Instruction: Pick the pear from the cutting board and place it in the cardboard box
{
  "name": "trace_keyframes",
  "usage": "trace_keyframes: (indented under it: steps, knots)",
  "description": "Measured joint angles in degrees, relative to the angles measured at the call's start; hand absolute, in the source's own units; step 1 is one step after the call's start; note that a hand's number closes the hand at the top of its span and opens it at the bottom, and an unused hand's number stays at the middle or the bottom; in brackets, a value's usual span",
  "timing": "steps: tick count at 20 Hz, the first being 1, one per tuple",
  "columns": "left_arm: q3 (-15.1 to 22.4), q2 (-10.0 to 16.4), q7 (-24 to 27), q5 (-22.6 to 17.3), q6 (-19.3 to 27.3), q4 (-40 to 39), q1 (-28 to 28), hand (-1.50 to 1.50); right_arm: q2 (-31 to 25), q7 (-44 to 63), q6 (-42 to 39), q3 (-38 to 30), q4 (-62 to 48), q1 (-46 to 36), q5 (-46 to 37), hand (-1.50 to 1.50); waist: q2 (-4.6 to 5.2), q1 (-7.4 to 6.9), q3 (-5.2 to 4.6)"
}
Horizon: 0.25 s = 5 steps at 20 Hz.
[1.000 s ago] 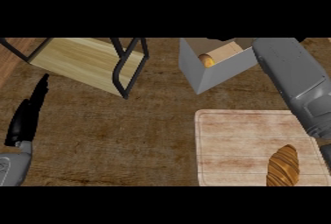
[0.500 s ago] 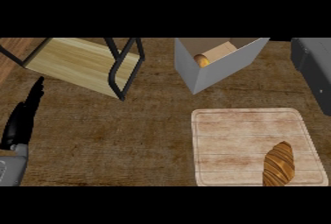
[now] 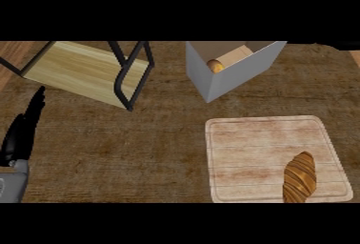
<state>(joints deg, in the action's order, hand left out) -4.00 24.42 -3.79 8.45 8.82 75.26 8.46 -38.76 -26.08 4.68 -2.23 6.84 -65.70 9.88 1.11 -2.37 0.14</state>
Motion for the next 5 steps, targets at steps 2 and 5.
trace_keyframes:
  steps: [2,5]
  knots:
    - [-0.38,0.07,0.84,0.01,-0.16,-0.90,0.05,0.00,-2.68,-0.71,-2.76,-0.22,-0.20,1.40,-0.08,-1.50,0.02,0.10,0.00]
    - [-0.60,-0.15,0.71,-0.01,-0.23,-0.12,-0.64,0.00,-5.60,-2.53,-6.97,0.01,-0.17,4.19,-0.70,-1.50,-0.11,0.21,0.01]
